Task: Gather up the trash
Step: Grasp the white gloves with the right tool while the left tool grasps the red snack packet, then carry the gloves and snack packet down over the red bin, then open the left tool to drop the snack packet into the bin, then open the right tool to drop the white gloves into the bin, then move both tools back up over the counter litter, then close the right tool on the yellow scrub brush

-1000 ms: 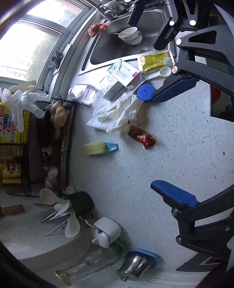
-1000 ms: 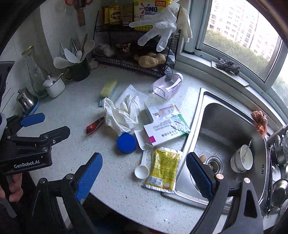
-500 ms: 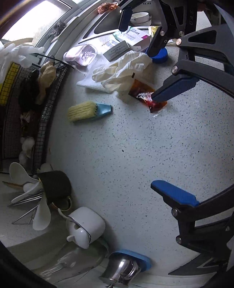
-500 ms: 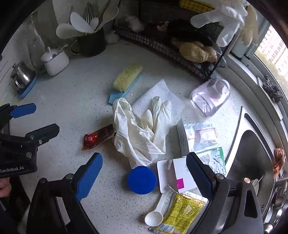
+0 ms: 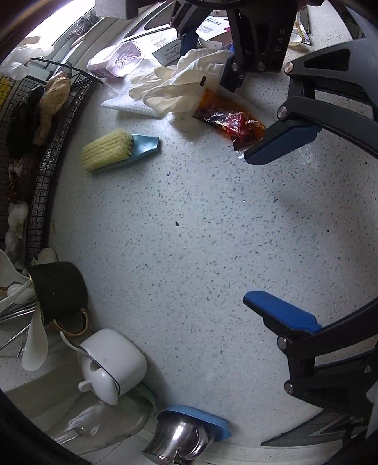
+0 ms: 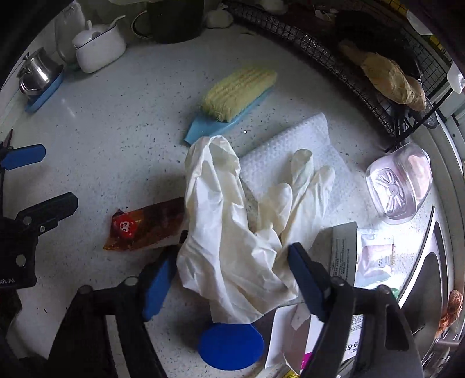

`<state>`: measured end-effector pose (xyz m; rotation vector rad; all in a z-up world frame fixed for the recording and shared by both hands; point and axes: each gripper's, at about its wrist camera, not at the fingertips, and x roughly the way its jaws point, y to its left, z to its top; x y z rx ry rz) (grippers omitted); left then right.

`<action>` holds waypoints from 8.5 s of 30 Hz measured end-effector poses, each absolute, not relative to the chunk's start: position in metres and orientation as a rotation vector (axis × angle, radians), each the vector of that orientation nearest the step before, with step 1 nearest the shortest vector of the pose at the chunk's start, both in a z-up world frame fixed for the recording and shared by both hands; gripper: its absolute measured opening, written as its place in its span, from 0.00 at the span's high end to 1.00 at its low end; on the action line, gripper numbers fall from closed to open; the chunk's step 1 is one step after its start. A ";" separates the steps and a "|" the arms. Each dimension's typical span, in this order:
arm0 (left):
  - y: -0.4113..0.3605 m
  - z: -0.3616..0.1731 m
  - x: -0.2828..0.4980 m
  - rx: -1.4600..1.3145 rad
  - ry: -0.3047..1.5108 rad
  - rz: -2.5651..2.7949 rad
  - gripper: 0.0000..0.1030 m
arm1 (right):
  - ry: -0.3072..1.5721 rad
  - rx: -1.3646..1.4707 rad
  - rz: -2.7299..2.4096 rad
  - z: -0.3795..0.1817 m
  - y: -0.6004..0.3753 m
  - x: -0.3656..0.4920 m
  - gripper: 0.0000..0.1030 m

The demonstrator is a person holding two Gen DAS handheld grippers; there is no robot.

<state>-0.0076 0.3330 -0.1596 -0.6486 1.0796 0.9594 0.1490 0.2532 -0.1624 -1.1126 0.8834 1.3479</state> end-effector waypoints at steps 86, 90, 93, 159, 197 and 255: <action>0.047 -0.006 0.098 -0.263 0.864 0.363 0.90 | 0.727 -0.360 0.911 0.013 -0.113 0.170 0.87; -0.004 -0.020 0.095 -0.220 0.914 0.318 0.90 | 0.781 -0.337 0.851 -0.005 -0.160 0.162 0.87; -0.036 -0.044 0.095 -0.212 0.971 0.266 0.90 | 0.833 -0.323 0.811 -0.024 -0.188 0.158 0.87; -0.127 -0.564 0.196 -0.100 1.402 -0.007 0.18 | 1.369 -0.379 0.535 -0.472 -0.269 0.216 0.87; -0.059 -0.262 0.087 -0.204 1.191 0.348 0.18 | 1.129 -0.513 0.781 -0.248 -0.210 0.178 0.10; 0.416 -0.134 -0.023 -0.695 0.938 0.987 0.18 | 0.816 -0.832 1.313 -0.096 0.307 0.151 0.01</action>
